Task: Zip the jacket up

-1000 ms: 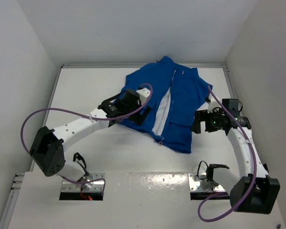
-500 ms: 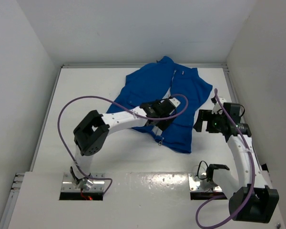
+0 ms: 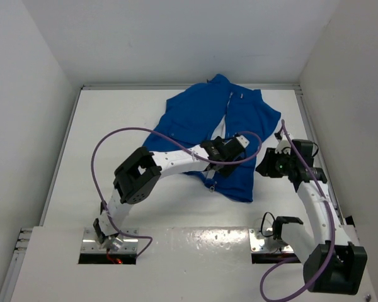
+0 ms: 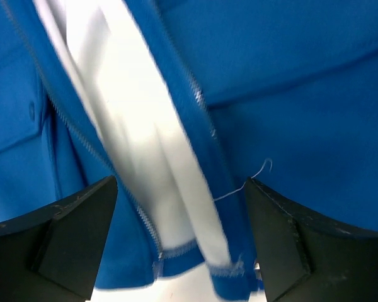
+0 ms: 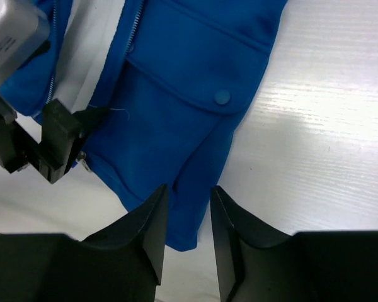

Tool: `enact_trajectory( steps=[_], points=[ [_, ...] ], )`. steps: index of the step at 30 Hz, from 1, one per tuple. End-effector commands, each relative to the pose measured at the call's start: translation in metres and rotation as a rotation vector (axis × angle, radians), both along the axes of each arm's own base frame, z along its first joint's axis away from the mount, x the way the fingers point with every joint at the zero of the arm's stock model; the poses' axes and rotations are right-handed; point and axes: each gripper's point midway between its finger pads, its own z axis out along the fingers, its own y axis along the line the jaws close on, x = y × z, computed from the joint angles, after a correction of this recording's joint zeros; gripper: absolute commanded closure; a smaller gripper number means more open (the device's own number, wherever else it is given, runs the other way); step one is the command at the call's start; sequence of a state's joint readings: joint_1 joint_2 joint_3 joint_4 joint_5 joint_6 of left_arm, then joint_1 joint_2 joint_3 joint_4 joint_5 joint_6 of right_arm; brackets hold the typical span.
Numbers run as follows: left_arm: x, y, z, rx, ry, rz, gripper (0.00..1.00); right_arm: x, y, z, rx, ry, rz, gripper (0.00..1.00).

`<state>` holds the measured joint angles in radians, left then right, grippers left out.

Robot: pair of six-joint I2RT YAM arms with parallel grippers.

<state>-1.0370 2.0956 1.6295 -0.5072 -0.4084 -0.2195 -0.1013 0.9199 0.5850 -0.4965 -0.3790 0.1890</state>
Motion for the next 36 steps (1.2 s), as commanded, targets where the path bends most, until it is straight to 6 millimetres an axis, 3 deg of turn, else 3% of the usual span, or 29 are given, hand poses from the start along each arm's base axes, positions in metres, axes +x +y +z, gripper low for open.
enact_trajectory(
  steps=[1,9,15,21,29,31,32,35,36],
  points=[
    [0.007,-0.013,0.000,0.006,-0.041,0.022,0.12,0.005,0.003,0.011,0.016,-0.080,-0.002,0.67],
    [0.024,-0.021,-0.017,0.051,-0.083,0.061,0.11,-0.005,0.003,0.014,0.008,-0.071,-0.001,0.64],
    [0.040,0.001,-0.023,0.122,-0.131,0.146,0.11,-0.008,0.004,0.016,0.009,-0.062,0.010,0.63],
    [0.064,0.039,0.005,0.139,-0.173,0.225,0.11,-0.008,0.006,0.017,0.013,-0.077,0.023,0.63],
    [0.076,0.102,0.027,0.142,-0.158,0.310,0.11,-0.009,0.010,0.016,0.028,-0.072,0.044,0.62],
    [0.073,0.102,0.026,0.067,-0.089,0.289,0.11,-0.010,0.011,0.014,0.029,-0.065,0.051,0.60],
    [0.076,0.113,0.036,0.002,-0.072,0.305,0.11,-0.011,0.012,0.014,0.034,-0.065,0.061,0.59],
    [0.069,0.110,0.048,-0.166,-0.028,0.230,0.12,-0.013,0.016,0.013,0.041,-0.068,0.088,0.57],
    [0.071,0.115,0.072,-0.207,-0.073,0.228,0.12,-0.014,0.018,0.014,0.048,-0.072,0.102,0.56]
  ],
)
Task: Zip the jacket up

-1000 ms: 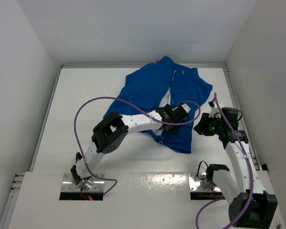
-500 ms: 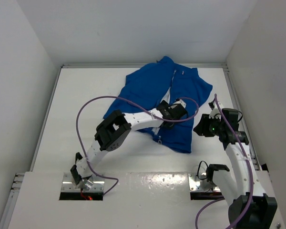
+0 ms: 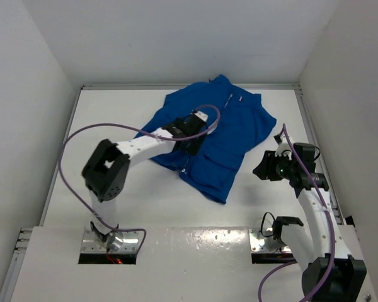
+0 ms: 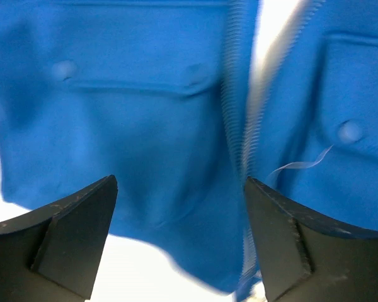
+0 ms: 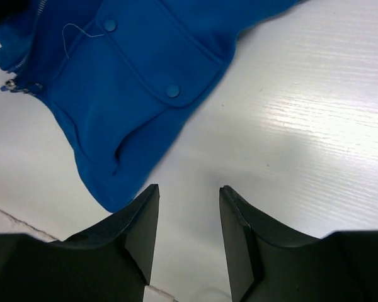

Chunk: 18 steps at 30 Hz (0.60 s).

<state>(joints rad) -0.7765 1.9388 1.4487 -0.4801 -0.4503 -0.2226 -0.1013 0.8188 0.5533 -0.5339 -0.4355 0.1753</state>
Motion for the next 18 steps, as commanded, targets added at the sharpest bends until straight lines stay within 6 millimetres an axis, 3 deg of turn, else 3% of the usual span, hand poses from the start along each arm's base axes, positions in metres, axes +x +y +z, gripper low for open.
enact_trajectory(
  steps=[1,3,7,10,11,12,14,15,18],
  points=[
    [0.002,-0.010,0.064,-0.220,-0.094,-0.070,0.14,0.001,0.008,0.006,0.015,-0.030,0.061,0.56],
    [0.006,0.003,0.070,-0.179,-0.136,-0.033,0.16,0.001,0.011,0.009,0.017,-0.040,0.079,0.55],
    [0.003,0.031,0.063,-0.107,-0.088,-0.039,0.23,0.003,0.018,0.014,0.023,-0.059,0.125,0.54],
    [-0.031,0.009,0.076,-0.277,-0.020,-0.306,0.35,0.007,0.029,0.022,0.037,-0.072,0.166,0.54],
    [-0.043,0.003,0.089,-0.334,-0.018,-0.359,0.40,0.008,0.035,0.024,0.057,-0.068,0.170,0.54],
    [-0.059,-0.008,0.085,-0.379,0.020,-0.425,0.49,0.006,0.044,0.022,0.066,-0.052,0.199,0.54],
    [-0.073,-0.019,0.083,-0.384,0.046,-0.468,0.59,0.008,0.055,0.023,0.076,-0.045,0.209,0.57],
    [-0.079,-0.024,0.072,-0.368,0.077,-0.469,0.66,0.007,0.060,0.018,0.084,-0.017,0.208,0.57],
    [-0.081,-0.025,0.057,-0.351,0.116,-0.437,0.68,0.017,0.060,0.016,0.096,0.009,0.144,0.59]
  ],
)
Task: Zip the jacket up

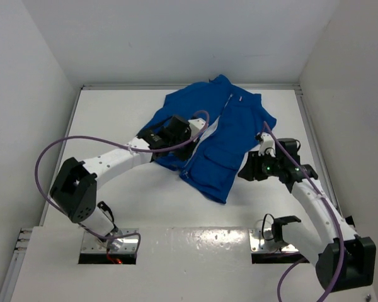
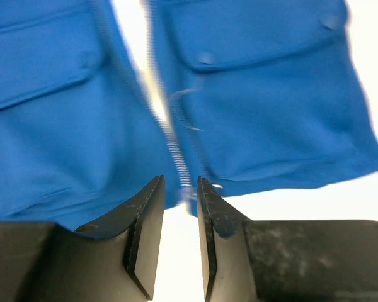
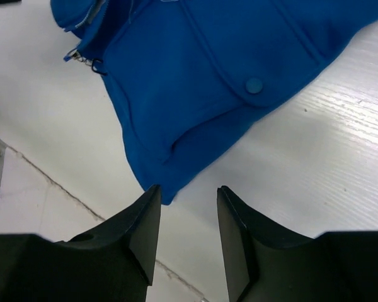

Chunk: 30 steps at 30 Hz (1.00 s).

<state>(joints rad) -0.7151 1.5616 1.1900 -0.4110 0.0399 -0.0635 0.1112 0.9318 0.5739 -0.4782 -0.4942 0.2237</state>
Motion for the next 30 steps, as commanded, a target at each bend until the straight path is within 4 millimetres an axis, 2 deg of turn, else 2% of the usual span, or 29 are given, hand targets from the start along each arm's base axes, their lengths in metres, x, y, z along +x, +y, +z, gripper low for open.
enact_trajectory(
  steps=[1,5,7,11,15,18,21,22,27,30],
  points=[
    [-0.015,-0.023,-0.001,-0.047,0.044,-0.071,0.68,0.026,0.003,0.019,0.023,-0.034,-0.083,0.59],
    [-0.009,-0.036,-0.009,-0.038,0.060,-0.045,0.62,0.031,-0.003,0.015,0.009,0.003,-0.143,0.59],
    [-0.017,-0.041,-0.019,0.000,0.077,-0.047,0.57,0.032,-0.002,0.017,0.016,0.004,-0.144,0.59],
    [-0.011,-0.034,-0.036,0.078,0.054,0.029,0.50,0.033,-0.002,0.017,0.017,0.010,-0.146,0.58],
    [-0.004,-0.029,-0.055,0.160,0.052,0.067,0.49,0.034,-0.002,0.017,0.017,0.009,-0.145,0.56],
    [0.005,-0.029,-0.056,0.185,0.038,0.089,0.49,0.033,0.000,0.016,0.020,0.015,-0.140,0.56],
    [0.009,-0.026,-0.067,0.228,0.048,0.116,0.49,0.034,0.001,0.018,0.024,0.009,-0.134,0.56],
    [0.011,-0.025,-0.064,0.233,0.040,0.124,0.49,0.035,0.001,0.017,0.023,0.012,-0.134,0.56],
    [0.012,-0.020,-0.075,0.258,0.064,0.131,0.50,0.034,0.001,0.018,0.024,0.009,-0.130,0.56],
    [0.012,-0.016,-0.081,0.267,0.084,0.134,0.54,0.033,0.001,0.017,0.022,0.009,-0.126,0.56]
  ],
)
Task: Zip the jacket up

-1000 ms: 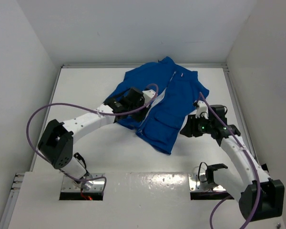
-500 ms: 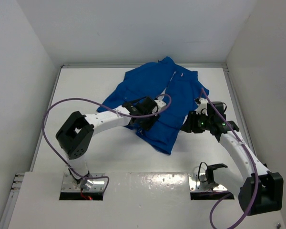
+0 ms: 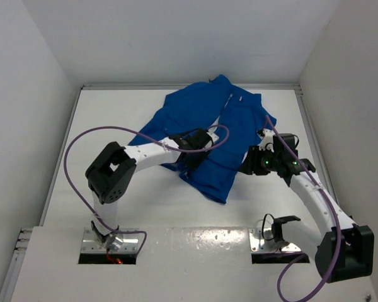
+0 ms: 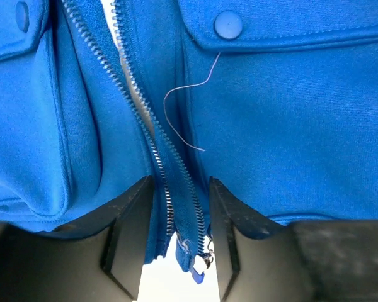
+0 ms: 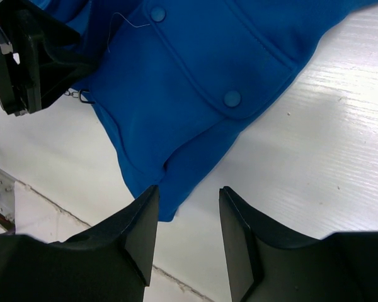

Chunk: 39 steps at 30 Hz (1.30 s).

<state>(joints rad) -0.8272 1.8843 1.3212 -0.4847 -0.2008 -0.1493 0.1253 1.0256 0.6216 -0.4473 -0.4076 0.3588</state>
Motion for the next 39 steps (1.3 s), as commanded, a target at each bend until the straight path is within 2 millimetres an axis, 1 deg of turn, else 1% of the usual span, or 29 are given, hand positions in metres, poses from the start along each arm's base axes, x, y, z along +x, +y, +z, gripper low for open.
enact_trajectory(
  steps=[1,6,7,9,10,11,12,13,14,15,17,18,20,21,22,23,24,25,26,27,28,30,31,32,34,36,37,38,39],
  points=[
    [0.011,0.004,0.008,-0.005,-0.010,0.031,0.56,0.014,0.003,0.018,0.014,-0.069,0.006,0.56],
    [0.010,0.003,0.007,-0.038,0.025,0.022,0.68,0.013,0.003,0.017,0.015,-0.065,0.006,0.56],
    [0.012,0.004,0.012,-0.056,0.023,0.025,0.68,0.012,0.004,0.016,0.015,-0.063,0.008,0.56],
    [0.008,-0.002,0.020,-0.091,0.031,-0.005,0.76,0.010,0.004,0.015,0.013,-0.065,0.014,0.56],
    [0.011,-0.003,0.025,-0.114,0.026,-0.005,0.76,0.010,0.004,0.015,0.013,-0.064,0.013,0.56],
    [0.010,-0.005,0.029,-0.129,0.027,-0.013,0.80,0.008,0.004,0.014,0.018,-0.057,0.009,0.56],
    [0.012,-0.011,0.040,-0.160,0.010,-0.022,0.84,0.008,0.004,0.015,0.015,-0.067,0.017,0.56],
    [0.011,-0.012,0.040,-0.166,0.015,-0.027,0.84,0.008,0.004,0.015,0.017,-0.068,0.018,0.56],
    [0.010,-0.014,0.045,-0.182,0.014,-0.035,0.87,0.007,0.005,0.014,0.018,-0.064,0.018,0.56],
    [0.010,-0.017,0.049,-0.194,0.013,-0.041,0.95,0.007,0.005,0.015,0.017,-0.069,0.025,0.56],
    [0.006,-0.022,0.059,-0.232,0.018,-0.064,1.00,0.005,0.007,0.014,0.015,-0.070,0.038,0.56],
    [0.006,-0.025,0.063,-0.247,0.017,-0.072,1.00,0.004,0.010,0.015,0.018,-0.074,0.050,0.56],
    [0.006,-0.030,0.083,-0.325,0.004,-0.091,1.00,0.006,0.013,0.018,0.030,-0.090,0.063,0.58],
    [-0.003,-0.039,0.090,-0.387,0.030,-0.128,1.00,0.004,0.014,0.019,0.033,-0.092,0.073,0.58],
    [0.002,-0.037,0.093,-0.443,0.020,-0.120,1.00,0.005,0.016,0.021,0.041,-0.105,0.083,0.58],
    [-0.001,-0.039,0.106,-0.512,0.021,-0.125,1.00,0.006,0.017,0.023,0.042,-0.120,0.090,0.56],
    [-0.009,-0.046,0.112,-0.582,0.057,-0.166,1.00,0.005,0.020,0.024,0.054,-0.119,0.102,0.55],
    [-0.006,-0.044,0.111,-0.628,0.056,-0.162,1.00,0.004,0.021,0.024,0.059,-0.126,0.109,0.53],
    [-0.019,-0.051,0.117,-0.710,0.125,-0.195,1.00,0.003,0.024,0.027,0.073,-0.137,0.119,0.48],
    [-0.013,-0.047,0.115,-0.730,0.121,-0.166,1.00,0.003,0.026,0.029,0.082,-0.144,0.121,0.46],
    [-0.026,-0.054,0.116,-0.819,0.181,-0.232,1.00,0.001,0.027,0.027,0.088,-0.141,0.127,0.43],
    [-0.034,-0.053,0.119,-0.937,0.279,-0.203,1.00,-0.002,0.034,0.032,0.128,-0.146,0.138,0.33],
    [-0.043,-0.056,0.122,-1.016,0.303,-0.253,1.00,-0.005,0.034,0.029,0.141,-0.132,0.132,0.31],
    [-0.045,-0.055,0.125,-1.069,0.321,-0.254,1.00,-0.007,0.039,0.031,0.164,-0.132,0.147,0.28],
    [-0.057,-0.060,0.139,-1.205,0.381,-0.259,1.00,-0.010,0.043,0.030,0.205,-0.109,0.134,0.21],
    [-0.055,-0.060,0.147,-1.288,0.398,-0.245,1.00,-0.011,0.049,0.035,0.248,-0.112,0.150,0.18],
    [-0.059,-0.061,0.156,-1.344,0.466,-0.209,1.00,-0.011,0.051,0.037,0.284,-0.101,0.133,0.16],
    [-0.059,-0.062,0.170,-1.413,0.422,-0.251,1.00,-0.012,0.053,0.036,0.297,-0.092,0.134,0.15],
    [-0.059,-0.062,0.178,-1.453,0.433,-0.257,1.00,-0.015,0.056,0.038,0.321,-0.078,0.138,0.15]
  ],
)
